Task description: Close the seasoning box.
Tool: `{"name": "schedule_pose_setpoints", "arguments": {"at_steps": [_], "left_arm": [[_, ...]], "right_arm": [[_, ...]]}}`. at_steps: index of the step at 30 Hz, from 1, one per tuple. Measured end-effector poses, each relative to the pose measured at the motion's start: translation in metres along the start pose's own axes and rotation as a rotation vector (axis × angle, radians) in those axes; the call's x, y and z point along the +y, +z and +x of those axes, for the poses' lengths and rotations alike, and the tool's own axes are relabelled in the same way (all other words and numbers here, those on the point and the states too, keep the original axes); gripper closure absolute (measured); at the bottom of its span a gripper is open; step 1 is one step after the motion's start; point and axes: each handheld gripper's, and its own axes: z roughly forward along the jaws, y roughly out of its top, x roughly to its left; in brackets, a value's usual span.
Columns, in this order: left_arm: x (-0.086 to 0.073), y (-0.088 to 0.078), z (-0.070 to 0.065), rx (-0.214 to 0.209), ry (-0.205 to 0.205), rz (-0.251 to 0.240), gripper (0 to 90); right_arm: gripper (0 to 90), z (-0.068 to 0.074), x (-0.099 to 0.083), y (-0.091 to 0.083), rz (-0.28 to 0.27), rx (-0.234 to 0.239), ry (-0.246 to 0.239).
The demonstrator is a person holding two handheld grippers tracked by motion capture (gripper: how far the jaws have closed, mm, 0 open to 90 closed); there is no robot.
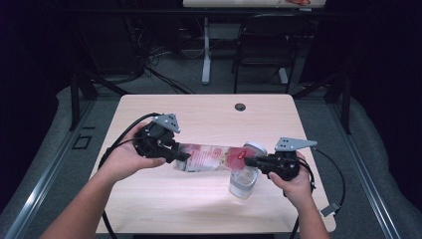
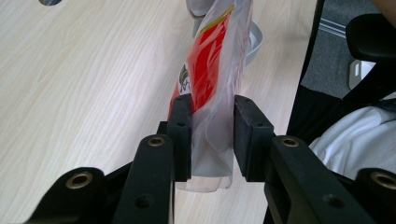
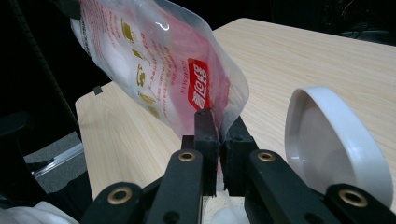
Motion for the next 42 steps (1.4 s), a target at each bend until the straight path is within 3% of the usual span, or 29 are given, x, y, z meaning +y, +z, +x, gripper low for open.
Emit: {"name": "schedule_pose_setpoints", "arguments": {"at_steps": [42], "left_arm": [[0.013, 0.004, -0.003, -0.021, 0.011, -0.019, 72.8]], "right_arm": [[85.2, -0.002, -0.001, -0.013, -0.003, 0.004, 0.004]]}}
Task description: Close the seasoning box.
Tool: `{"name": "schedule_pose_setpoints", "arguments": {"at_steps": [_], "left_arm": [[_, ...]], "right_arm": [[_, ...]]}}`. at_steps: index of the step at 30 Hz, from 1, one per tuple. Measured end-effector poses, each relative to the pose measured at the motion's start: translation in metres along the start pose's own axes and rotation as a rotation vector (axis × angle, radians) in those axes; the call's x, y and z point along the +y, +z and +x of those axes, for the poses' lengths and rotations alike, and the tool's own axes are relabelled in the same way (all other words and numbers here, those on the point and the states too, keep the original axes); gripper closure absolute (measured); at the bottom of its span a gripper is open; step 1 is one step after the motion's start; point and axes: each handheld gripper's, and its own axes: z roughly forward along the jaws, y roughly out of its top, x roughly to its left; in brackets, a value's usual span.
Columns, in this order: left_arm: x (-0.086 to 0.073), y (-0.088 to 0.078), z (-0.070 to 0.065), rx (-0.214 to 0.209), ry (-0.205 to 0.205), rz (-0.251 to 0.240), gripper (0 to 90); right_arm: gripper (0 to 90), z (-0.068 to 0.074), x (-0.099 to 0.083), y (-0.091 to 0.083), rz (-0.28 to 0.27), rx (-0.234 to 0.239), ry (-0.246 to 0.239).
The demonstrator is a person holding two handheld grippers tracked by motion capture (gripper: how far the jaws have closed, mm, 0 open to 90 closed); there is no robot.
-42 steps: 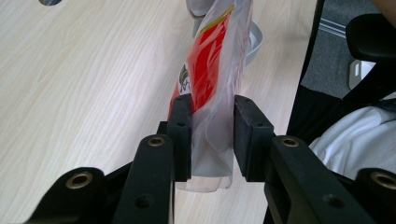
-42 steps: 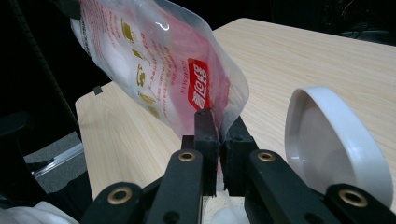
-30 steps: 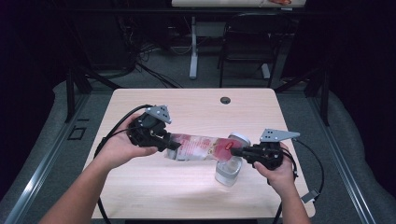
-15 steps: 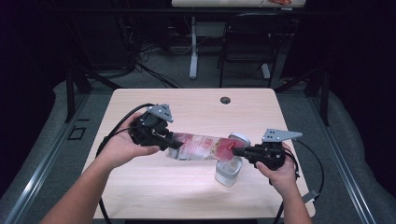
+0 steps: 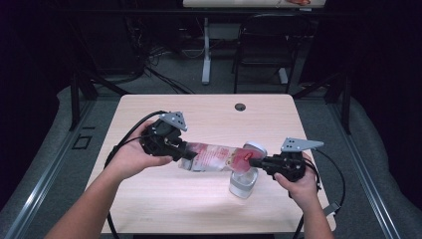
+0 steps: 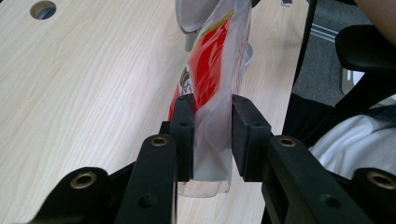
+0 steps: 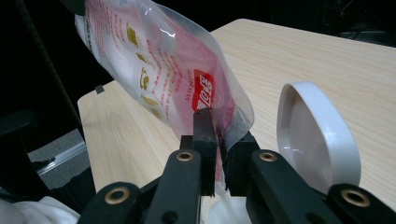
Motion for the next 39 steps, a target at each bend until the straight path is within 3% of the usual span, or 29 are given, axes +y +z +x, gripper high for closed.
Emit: {"name": "schedule_pose_setpoints", "arguments": {"at_steps": [39], "left_arm": [[0.008, 0.0013, -0.001, 0.003, 0.004, 0.013, 72.3]], "right_arm": [[83.4, -0.0036, -0.0035, 0.0019, -0.004, -0.01, 0.011]]}}
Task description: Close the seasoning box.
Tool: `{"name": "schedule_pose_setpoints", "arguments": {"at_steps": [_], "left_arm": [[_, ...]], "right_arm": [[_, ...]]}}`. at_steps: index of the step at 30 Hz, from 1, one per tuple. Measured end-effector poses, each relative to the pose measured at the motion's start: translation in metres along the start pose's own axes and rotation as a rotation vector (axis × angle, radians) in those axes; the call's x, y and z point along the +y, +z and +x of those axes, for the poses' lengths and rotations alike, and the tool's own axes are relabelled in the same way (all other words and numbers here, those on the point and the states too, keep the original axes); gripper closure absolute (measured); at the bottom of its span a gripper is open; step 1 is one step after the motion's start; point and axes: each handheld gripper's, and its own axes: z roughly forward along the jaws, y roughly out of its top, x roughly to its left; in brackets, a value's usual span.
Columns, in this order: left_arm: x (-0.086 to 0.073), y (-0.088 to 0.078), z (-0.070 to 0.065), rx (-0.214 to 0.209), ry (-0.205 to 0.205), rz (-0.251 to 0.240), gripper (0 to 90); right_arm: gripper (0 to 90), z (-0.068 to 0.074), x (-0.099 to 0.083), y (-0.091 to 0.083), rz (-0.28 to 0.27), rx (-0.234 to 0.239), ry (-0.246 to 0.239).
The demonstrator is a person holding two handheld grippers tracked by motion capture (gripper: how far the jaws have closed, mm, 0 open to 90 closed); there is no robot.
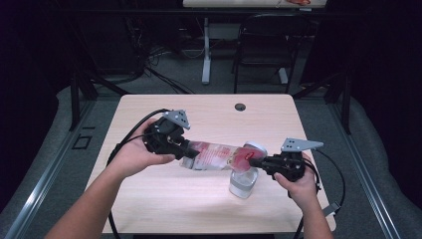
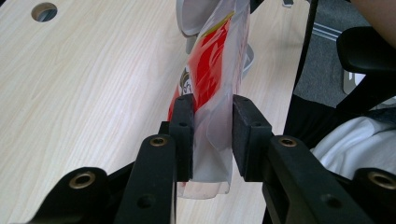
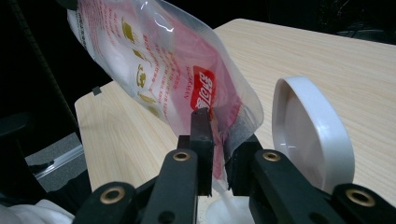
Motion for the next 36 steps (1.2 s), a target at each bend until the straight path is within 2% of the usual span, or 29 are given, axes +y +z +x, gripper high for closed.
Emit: {"name": "schedule_pose_setpoints", "arguments": {"at_steps": [36], "left_arm": [[0.0067, -0.0004, -0.003, 0.007, 0.016, 0.015, 72.3]], "right_arm": [[82.7, -0.0012, -0.0012, 0.0001, 0.004, -0.005, 0.002]]}}
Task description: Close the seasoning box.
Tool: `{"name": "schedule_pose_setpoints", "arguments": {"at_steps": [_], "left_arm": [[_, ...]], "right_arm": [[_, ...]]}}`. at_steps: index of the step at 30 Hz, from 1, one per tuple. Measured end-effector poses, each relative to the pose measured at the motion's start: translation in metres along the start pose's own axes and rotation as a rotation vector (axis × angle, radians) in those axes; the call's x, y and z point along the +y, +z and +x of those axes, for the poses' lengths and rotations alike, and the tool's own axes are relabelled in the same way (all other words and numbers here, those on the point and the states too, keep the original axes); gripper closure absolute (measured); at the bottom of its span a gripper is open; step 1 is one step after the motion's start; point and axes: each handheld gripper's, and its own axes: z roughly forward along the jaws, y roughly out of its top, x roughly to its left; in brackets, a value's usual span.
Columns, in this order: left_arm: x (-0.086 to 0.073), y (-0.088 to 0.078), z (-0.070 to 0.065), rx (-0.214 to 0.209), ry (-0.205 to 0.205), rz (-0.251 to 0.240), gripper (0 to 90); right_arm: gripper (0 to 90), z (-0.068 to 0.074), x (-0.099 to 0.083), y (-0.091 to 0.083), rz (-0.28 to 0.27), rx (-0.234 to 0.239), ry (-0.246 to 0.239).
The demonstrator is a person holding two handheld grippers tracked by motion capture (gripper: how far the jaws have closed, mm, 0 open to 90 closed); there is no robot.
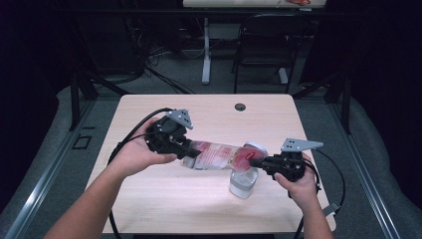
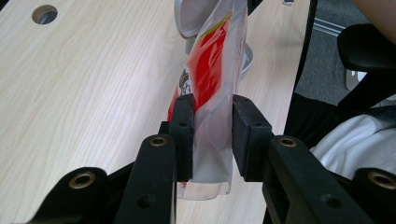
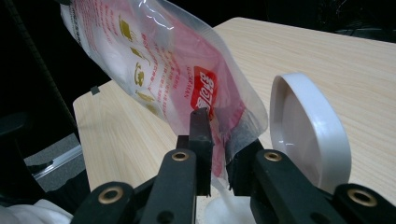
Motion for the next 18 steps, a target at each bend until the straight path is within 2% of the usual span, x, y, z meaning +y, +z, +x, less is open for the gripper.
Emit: {"name": "schedule_pose_setpoints", "arguments": {"at_steps": [18], "left_arm": [[0.0036, 0.0, -0.0007, 0.001, 0.002, 0.004, 72.3]], "right_arm": [[82.5, -0.0007, -0.0007, 0.0002, 0.001, -0.003, 0.004]]}}
